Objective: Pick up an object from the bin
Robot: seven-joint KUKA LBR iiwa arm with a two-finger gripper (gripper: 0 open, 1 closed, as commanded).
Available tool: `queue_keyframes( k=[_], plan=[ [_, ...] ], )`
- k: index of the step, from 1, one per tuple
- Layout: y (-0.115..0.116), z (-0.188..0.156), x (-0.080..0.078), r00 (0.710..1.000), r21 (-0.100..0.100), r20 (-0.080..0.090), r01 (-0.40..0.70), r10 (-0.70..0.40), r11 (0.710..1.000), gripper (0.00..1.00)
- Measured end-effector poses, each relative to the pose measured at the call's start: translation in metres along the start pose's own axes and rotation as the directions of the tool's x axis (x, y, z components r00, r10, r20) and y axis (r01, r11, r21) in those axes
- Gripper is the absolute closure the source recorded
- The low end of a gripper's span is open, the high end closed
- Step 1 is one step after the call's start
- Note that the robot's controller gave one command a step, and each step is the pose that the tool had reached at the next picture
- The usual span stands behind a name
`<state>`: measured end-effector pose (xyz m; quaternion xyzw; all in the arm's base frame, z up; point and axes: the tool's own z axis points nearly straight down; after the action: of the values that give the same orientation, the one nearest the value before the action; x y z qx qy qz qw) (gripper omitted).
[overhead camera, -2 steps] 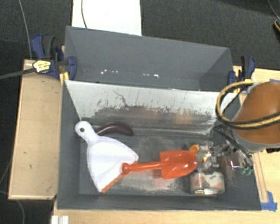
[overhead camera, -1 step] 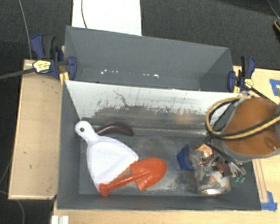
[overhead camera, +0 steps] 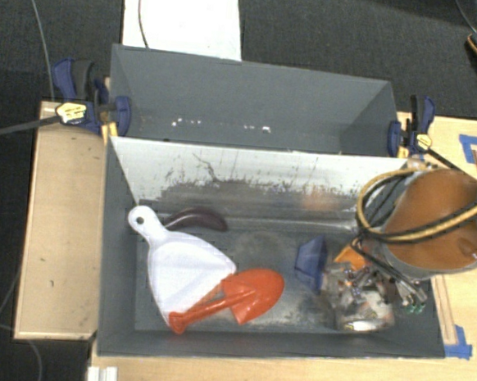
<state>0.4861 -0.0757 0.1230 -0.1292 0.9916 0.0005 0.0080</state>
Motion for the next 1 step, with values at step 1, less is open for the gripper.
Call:
queue_keyframes(
  k=[1],
  plan=[
    [-0.0077,0.0097,0.0062,0.998,-0.017,-0.001,-0.062,0.062,0.998,1.00]
  ],
)
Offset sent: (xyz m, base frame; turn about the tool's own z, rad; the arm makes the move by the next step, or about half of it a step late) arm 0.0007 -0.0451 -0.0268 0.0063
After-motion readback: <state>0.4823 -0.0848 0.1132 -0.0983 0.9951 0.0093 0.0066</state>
